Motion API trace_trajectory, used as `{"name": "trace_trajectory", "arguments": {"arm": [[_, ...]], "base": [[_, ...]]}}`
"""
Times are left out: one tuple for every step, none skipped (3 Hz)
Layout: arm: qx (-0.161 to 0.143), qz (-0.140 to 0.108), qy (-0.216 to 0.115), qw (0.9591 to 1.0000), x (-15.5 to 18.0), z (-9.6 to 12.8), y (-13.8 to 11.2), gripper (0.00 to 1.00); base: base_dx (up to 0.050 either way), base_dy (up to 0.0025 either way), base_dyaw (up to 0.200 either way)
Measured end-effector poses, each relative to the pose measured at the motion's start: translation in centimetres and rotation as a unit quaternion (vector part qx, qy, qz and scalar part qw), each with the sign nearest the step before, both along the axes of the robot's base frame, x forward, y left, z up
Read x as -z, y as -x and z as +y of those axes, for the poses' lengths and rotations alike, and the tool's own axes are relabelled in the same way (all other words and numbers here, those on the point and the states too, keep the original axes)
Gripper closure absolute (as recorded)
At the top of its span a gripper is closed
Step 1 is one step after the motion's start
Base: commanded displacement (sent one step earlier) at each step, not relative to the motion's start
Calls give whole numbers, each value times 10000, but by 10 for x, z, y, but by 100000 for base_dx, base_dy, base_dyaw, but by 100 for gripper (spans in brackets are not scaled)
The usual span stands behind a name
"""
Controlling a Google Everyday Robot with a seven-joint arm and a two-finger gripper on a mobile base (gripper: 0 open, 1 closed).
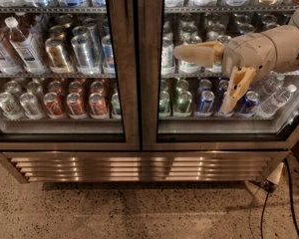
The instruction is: Open left fridge door
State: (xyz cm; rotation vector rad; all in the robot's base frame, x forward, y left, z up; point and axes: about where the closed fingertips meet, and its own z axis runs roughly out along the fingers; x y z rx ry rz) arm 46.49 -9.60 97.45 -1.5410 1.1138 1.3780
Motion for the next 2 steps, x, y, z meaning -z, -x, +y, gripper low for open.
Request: {"name": "trace_trajectory", "arguments": {"arm": [[203, -115, 140, 9996, 8, 4, 14, 0], [391, -315, 384, 9980, 20, 9, 41, 0]], "base": [[0, 0, 0], [0, 0, 0]]}}
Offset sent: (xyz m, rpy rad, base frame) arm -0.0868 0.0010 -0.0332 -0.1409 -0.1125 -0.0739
